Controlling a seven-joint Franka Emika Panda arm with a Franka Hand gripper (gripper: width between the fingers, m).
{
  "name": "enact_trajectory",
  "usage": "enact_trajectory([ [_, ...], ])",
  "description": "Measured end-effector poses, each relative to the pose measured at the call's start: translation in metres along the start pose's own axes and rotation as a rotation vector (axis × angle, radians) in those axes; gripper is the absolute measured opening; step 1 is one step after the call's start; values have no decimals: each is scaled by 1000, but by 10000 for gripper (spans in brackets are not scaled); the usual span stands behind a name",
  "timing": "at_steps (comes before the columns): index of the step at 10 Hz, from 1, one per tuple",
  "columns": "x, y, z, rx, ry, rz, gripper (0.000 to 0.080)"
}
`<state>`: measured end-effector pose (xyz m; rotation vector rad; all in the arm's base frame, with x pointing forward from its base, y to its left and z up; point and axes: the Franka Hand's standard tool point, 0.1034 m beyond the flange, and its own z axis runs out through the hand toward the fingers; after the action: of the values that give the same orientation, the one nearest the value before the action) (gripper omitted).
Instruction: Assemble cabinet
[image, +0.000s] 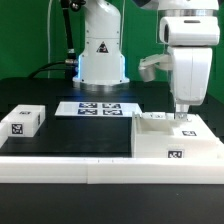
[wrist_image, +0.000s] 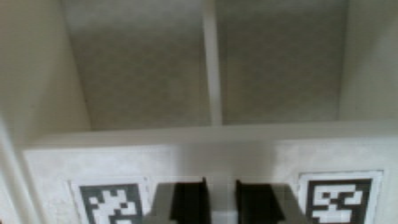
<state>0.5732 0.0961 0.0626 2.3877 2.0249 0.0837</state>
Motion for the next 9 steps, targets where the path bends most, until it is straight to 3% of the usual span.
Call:
enact_trajectory([
  [4, 0, 0, 0, 2, -2, 4, 71],
  [6, -1, 0, 0, 2, -2, 4, 364],
  [7, -1, 0, 0, 2, -2, 4, 364],
  [9, -1, 0, 0, 2, -2, 4, 700],
])
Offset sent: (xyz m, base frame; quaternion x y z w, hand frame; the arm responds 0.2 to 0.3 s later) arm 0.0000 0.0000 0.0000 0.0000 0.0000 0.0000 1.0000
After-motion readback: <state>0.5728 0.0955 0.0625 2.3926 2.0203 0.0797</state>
